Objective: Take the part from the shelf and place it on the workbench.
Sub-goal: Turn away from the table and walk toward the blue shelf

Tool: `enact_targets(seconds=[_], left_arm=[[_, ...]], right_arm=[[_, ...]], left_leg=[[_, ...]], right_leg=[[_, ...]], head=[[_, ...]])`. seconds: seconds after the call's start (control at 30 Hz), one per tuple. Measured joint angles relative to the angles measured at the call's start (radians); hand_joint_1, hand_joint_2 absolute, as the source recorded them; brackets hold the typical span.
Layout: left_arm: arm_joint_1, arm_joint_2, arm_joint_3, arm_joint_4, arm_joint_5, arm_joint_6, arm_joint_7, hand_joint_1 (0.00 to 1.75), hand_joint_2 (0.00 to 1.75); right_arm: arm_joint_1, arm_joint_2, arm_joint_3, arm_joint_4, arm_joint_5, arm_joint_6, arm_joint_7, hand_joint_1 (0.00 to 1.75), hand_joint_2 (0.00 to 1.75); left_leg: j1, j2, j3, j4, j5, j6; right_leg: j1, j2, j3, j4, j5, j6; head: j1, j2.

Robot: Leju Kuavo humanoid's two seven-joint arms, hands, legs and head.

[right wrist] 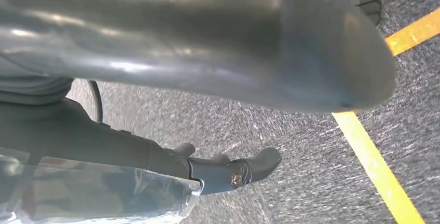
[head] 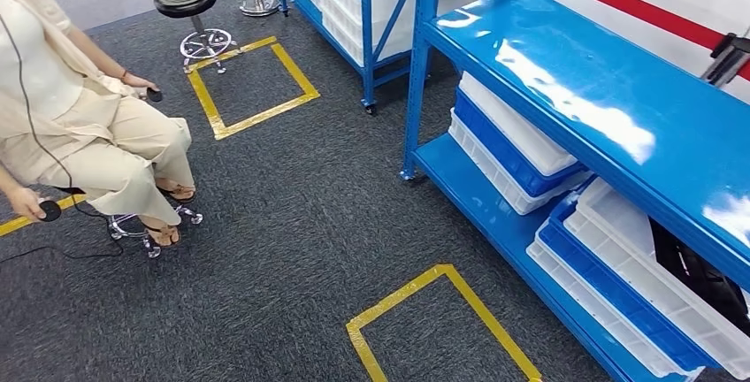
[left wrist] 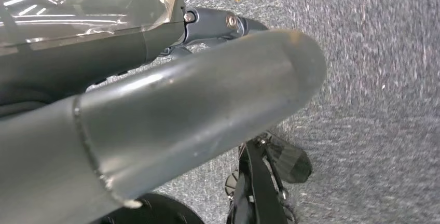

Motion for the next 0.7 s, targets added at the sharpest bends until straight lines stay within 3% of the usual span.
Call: enact_targets(seconds=[0.03, 0.07, 0.13, 0.17, 0.23, 0.3, 0.33, 0.4, 0.47, 0.53, 0.57, 0.6, 0.67, 0.7], left_arm=[[0.002, 0.001, 0.001, 0.000, 0.000, 0.000, 0.000, 0.00, 0.00], [0.003, 0.001, 0.001, 0.000, 0.000, 0.000, 0.000, 0.00, 0.00], [0.004, 0.003, 0.001, 0.000, 0.000, 0.000, 0.001, 0.00, 0.00], [0.004, 0.004, 0.001, 0.000, 0.000, 0.000, 0.001, 0.00, 0.00], [0.003, 0.007, 0.001, 0.000, 0.000, 0.001, 0.001, 0.00, 0.00], [0.003, 0.008, 0.001, 0.000, -0.001, 0.002, 0.003, 0.00, 0.00], [0.002, 0.008, 0.001, 0.000, -0.002, 0.004, 0.004, 0.00, 0.00], [0.002, 0.008, 0.001, 0.000, -0.004, 0.006, 0.008, 0.00, 0.00], [0.003, 0.009, 0.001, 0.000, -0.005, 0.007, 0.010, 0.00, 0.00], [0.004, 0.009, 0.001, 0.000, -0.006, 0.007, 0.013, 0.00, 0.00], [0.003, 0.009, 0.001, 0.000, -0.006, 0.007, 0.014, 0.00, 0.00], [0.003, 0.009, 0.001, 0.000, -0.007, 0.007, 0.015, 0.00, 0.00], [0.000, 0.009, 0.001, 0.000, -0.008, 0.007, 0.015, 0.00, 0.00], [-0.001, 0.009, 0.001, 0.000, -0.008, 0.007, 0.016, 0.00, 0.00]], right_arm=[[0.000, 0.002, 0.000, 0.000, 0.000, -0.002, 0.002, 0.00, 0.00], [0.001, 0.003, 0.000, 0.000, 0.000, -0.004, 0.003, 0.00, 0.00], [0.002, 0.004, 0.000, 0.000, 0.000, -0.005, 0.004, 0.00, 0.00], [0.002, 0.006, 0.000, 0.000, 0.000, -0.005, 0.004, 0.00, 0.00], [-0.001, 0.008, 0.000, 0.000, 0.000, -0.006, 0.004, 0.00, 0.00], [0.000, 0.010, 0.000, 0.000, -0.001, -0.007, 0.004, 0.00, 0.00], [0.001, 0.011, 0.000, 0.000, -0.003, -0.007, 0.004, 0.00, 0.00], [0.004, 0.012, 0.000, 0.000, -0.005, -0.010, 0.004, 0.00, 0.00], [0.005, 0.012, 0.000, 0.000, -0.003, -0.018, 0.005, 0.00, 0.00], [0.006, 0.012, 0.000, 0.000, 0.002, -0.028, 0.007, 0.00, 0.00], [0.008, 0.011, 0.000, 0.000, 0.004, -0.033, 0.008, 0.00, 0.00], [0.009, 0.011, 0.000, 0.000, 0.005, -0.038, 0.009, 0.00, 0.00], [0.010, 0.009, 0.000, 0.000, 0.008, -0.043, 0.009, 0.00, 0.00], [0.009, 0.008, 0.000, 0.000, 0.008, -0.044, 0.009, 0.00, 0.00]], left_leg=[[0.000, -0.004, -0.022, 0.034, -0.004, 0.003], [-0.001, -0.007, -0.027, 0.033, 0.013, 0.008], [-0.003, -0.027, 0.013, -0.067, 0.087, 0.021], [-0.003, -0.052, 0.040, -0.130, 0.117, 0.028], [-0.007, -0.085, 0.071, -0.205, 0.141, 0.037], [-0.013, -0.075, 0.075, -0.218, 0.143, 0.042], [-0.013, -0.064, 0.078, -0.226, 0.149, 0.046], [-0.010, -0.038, 0.083, -0.243, 0.160, 0.054], [-0.010, -0.010, 0.084, -0.250, 0.164, 0.059], [-0.012, 0.015, 0.082, -0.249, 0.163, 0.059], [-0.011, 0.024, 0.081, -0.249, 0.163, 0.057], [-0.010, 0.030, 0.081, -0.249, 0.162, 0.056], [-0.009, 0.038, 0.085, -0.248, 0.160, 0.047], [-0.010, 0.040, 0.086, -0.246, 0.157, 0.040]], right_leg=[[0.004, 0.013, 0.000, 0.000, 0.000, -0.002], [0.007, 0.027, 0.001, 0.000, 0.000, -0.002], [0.010, 0.053, 0.005, 0.001, 0.001, -0.002], [0.012, 0.064, 0.005, 0.002, 0.001, -0.001], [0.013, 0.083, 0.001, 0.002, 0.004, 0.005], [0.010, 0.102, -0.010, 0.000, 0.010, 0.017], [0.010, 0.101, -0.015, 0.003, 0.010, 0.022], [0.013, 0.063, -0.046, 0.051, -0.015, 0.024], [0.010, 0.014, -0.104, 0.167, -0.068, 0.020], [0.003, -0.001, -0.151, 0.264, -0.100, 0.027], [-0.002, -0.005, -0.148, 0.264, -0.096, 0.037], [-0.007, -0.009, -0.122, 0.223, -0.078, 0.048], [-0.014, -0.021, -0.039, 0.081, -0.033, 0.064], [-0.015, -0.025, -0.005, 0.024, -0.017, 0.063]], head=[[0.000, 0.000], [0.000, 0.000], [0.000, 0.000], [0.001, 0.000], [0.001, 0.000], [0.001, 0.000], [0.001, 0.000], [0.005, 0.000], [0.010, 0.000], [0.011, 0.000], [0.011, 0.000], [0.012, 0.000], [0.012, 0.000], [0.013, 0.000]])
